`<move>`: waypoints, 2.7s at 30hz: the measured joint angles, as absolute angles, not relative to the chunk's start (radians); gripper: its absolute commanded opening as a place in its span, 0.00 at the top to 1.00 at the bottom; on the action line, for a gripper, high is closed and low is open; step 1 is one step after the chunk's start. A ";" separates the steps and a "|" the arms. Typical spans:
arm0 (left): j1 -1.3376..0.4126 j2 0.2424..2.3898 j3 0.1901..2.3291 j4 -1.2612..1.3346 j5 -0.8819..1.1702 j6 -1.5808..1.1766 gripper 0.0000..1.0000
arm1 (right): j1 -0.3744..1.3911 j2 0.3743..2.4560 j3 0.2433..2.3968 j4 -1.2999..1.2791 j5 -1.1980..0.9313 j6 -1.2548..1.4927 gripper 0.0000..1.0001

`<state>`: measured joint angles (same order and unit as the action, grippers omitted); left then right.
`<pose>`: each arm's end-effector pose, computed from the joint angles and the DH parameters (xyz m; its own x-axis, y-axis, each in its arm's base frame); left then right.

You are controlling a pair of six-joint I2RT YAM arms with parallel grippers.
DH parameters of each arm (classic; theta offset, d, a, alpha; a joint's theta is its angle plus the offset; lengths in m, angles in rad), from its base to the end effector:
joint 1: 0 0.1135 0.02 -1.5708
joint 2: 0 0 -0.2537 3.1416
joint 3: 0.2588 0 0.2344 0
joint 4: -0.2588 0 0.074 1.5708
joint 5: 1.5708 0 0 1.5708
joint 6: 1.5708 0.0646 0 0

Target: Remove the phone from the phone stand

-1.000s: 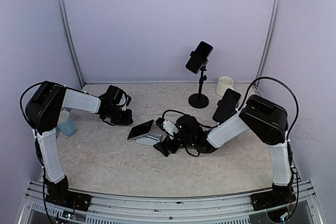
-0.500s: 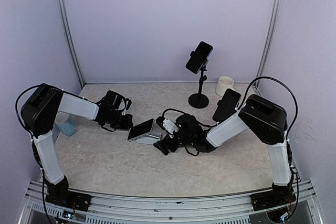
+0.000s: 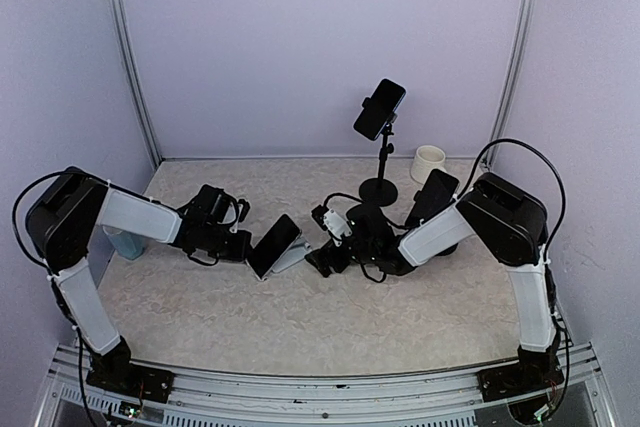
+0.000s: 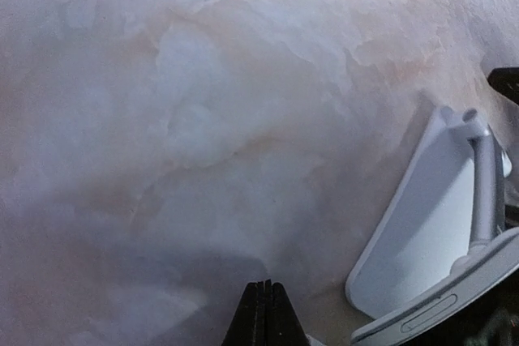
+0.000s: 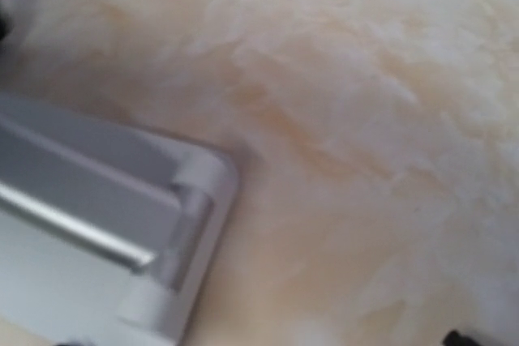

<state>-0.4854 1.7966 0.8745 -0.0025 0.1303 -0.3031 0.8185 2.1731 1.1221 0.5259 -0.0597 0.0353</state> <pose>0.3009 -0.1682 0.1062 -0.8327 0.1047 -0.5437 0.2968 0.9134 -0.2787 0.3034 0.3299 0.0863 -0.3693 -0.3430 -0.8637 -0.7515 0.6569 0.0604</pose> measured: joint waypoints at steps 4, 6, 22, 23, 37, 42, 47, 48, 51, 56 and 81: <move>-0.529 1.769 0.832 0.020 0.131 -0.326 0.97 | 0.803 2.195 1.159 0.517 -0.063 0.036 0.04; -0.548 1.758 0.811 0.039 0.139 -0.341 0.95 | 0.799 2.198 1.165 0.514 -0.064 0.036 0.04; -0.582 1.578 0.650 0.066 0.105 -0.426 0.13 | 0.782 2.122 1.091 0.468 -0.145 0.044 0.04; -0.581 1.559 0.645 0.059 0.094 -0.429 0.03 | 0.781 2.111 1.081 0.461 -0.150 0.045 0.03; -0.630 1.219 0.620 0.050 -0.149 -0.471 0.01 | 0.780 1.861 0.948 0.416 -0.192 0.057 0.00; -0.686 1.217 0.674 -0.003 -0.196 -0.443 0.01 | 0.780 1.777 0.908 0.406 -0.210 0.069 0.00; -0.793 1.226 0.712 -0.023 -0.224 -0.435 0.01 | 0.780 1.727 0.894 0.400 -0.233 0.081 0.00; -0.807 1.235 0.716 -0.025 -0.227 -0.437 0.01 | 0.780 1.718 0.888 0.400 -0.237 0.084 0.00; -0.836 1.288 0.731 -0.038 -0.244 -0.446 0.01 | 0.780 1.698 0.871 0.395 -0.247 0.098 0.00; -0.870 1.389 0.744 -0.056 -0.254 -0.475 0.01 | 0.780 1.663 0.821 0.388 -0.250 0.116 0.00; -0.913 1.698 0.904 -0.088 -0.307 -0.510 0.04 | 0.780 1.631 0.751 0.393 -0.244 0.159 0.00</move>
